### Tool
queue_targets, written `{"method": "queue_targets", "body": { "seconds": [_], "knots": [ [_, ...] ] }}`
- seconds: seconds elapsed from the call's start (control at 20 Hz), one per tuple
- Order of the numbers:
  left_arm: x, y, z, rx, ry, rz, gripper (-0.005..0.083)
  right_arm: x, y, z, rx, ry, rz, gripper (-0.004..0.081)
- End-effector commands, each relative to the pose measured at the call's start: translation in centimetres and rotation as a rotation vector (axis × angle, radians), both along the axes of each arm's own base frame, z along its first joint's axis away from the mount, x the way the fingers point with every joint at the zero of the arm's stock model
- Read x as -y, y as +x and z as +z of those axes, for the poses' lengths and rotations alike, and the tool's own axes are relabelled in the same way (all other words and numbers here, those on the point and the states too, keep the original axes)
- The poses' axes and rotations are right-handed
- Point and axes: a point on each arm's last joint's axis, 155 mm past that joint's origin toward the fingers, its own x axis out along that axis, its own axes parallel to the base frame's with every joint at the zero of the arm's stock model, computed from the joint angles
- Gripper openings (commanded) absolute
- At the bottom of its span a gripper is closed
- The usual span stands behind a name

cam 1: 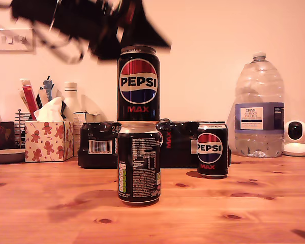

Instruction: Stack up the Pepsi cans on top of each other

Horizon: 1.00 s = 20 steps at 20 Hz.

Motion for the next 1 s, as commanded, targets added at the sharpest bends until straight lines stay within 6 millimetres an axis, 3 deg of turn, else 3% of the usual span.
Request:
{"method": "queue_targets", "body": {
  "seconds": [0.0,0.1,0.15,0.2,0.35,0.4,0.7,0.95],
  "knots": [
    [-0.2,0.2,2.3,0.032,-0.025,0.007,0.0783,0.1,0.5,-1.7,-0.012,-0.015,-0.011,-0.0013],
    [-0.3,0.6,3.7,0.039,-0.028,0.013,0.0738,0.0,0.7,-2.8,-0.023,-0.033,-0.008,-0.0013],
    [-0.2,0.6,4.2,0.038,-0.027,0.013,0.0672,0.0,0.8,-3.3,-0.027,-0.034,-0.008,-0.0013],
    [-0.3,0.7,4.5,0.034,-0.024,0.015,0.0564,0.0,0.9,-3.6,-0.026,-0.034,-0.009,-0.0013],
    [-0.7,0.9,5.4,0.027,-0.018,0.025,0.0065,0.6,1.6,-3.3,-0.010,-0.039,-0.051,-0.0013],
    [-0.8,0.9,5.6,0.030,-0.021,0.026,-0.0030,0.9,1.8,-3.6,-0.023,-0.045,-0.069,-0.0013],
    [-3.3,0.0,8.2,0.052,-0.024,0.104,-0.0011,1.1,2.1,-6.2,-0.150,-0.053,-0.090,-0.0013],
    [-5.9,-0.6,7.5,0.015,0.002,0.152,-0.0011,1.3,3.4,-4.7,-0.119,-0.060,-0.112,-0.0013]
  ]
}}
